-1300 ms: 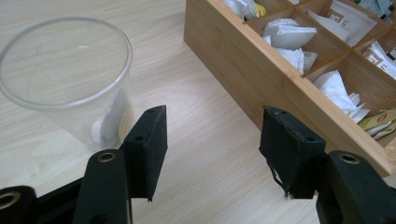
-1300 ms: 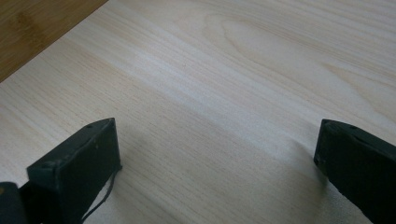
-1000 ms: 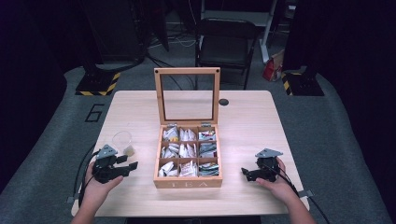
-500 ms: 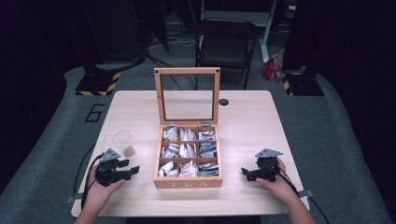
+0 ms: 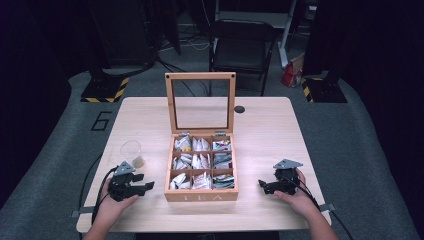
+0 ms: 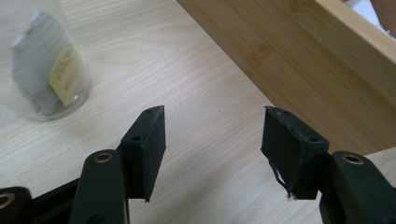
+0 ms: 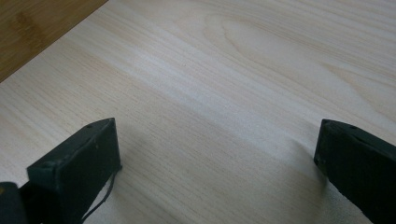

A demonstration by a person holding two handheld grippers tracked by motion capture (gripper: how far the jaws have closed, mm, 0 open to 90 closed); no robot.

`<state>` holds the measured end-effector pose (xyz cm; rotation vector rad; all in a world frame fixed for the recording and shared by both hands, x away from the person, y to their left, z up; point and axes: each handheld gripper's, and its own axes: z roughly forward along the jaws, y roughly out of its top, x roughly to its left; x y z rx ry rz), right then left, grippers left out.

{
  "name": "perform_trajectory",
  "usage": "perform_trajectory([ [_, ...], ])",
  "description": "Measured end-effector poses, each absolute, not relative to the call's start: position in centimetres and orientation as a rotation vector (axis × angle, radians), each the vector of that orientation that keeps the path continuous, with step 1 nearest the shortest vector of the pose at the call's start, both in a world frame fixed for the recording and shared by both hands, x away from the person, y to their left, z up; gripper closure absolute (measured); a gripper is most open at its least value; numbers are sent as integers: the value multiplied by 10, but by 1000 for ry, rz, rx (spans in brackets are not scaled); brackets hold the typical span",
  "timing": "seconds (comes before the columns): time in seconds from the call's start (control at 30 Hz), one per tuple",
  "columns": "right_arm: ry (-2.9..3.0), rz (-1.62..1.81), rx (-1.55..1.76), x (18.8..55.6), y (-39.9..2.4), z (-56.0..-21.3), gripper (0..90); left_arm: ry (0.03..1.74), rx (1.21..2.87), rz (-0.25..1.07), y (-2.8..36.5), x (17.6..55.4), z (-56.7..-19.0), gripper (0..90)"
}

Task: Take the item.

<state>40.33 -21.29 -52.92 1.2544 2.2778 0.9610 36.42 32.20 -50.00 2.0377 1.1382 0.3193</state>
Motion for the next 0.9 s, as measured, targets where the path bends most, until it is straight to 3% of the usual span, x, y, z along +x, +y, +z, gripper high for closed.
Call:
perform_trajectory([
  [0.9,2277,961,1255,403,-213,-529,0,1124,2122,341,320,366,-507,371],
])
